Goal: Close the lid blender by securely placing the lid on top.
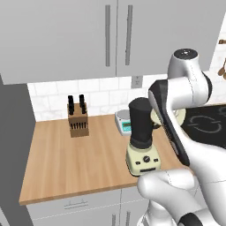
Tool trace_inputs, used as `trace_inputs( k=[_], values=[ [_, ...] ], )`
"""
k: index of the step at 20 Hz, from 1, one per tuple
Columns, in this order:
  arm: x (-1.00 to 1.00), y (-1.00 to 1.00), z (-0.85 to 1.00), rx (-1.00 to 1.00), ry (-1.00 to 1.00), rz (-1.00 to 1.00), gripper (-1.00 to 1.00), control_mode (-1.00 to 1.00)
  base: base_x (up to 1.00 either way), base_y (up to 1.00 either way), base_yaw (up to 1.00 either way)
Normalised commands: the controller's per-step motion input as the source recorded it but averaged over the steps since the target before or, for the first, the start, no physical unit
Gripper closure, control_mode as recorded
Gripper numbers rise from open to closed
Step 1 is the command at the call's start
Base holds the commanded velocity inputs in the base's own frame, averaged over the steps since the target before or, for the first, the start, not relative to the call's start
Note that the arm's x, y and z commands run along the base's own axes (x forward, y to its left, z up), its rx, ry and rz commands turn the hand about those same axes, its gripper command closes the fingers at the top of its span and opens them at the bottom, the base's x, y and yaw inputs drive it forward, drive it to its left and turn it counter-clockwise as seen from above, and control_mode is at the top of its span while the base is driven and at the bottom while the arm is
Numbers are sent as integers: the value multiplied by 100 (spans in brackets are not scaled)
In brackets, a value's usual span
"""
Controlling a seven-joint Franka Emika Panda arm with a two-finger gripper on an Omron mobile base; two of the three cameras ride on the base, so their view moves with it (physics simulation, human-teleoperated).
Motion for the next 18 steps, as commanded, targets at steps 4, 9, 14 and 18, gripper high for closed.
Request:
trace_inputs(
  k=[4,9,14,18],
  values=[
    [19,35,0,7,5,0,100,-100,0,0,0],
    [44,23,0,9,9,0,100,-100,0,0,0],
    [62,6,1,9,2,0,100,-100,0,0,0],
    [59,6,0,0,0,0,100,-100,0,0,0]
  ],
)
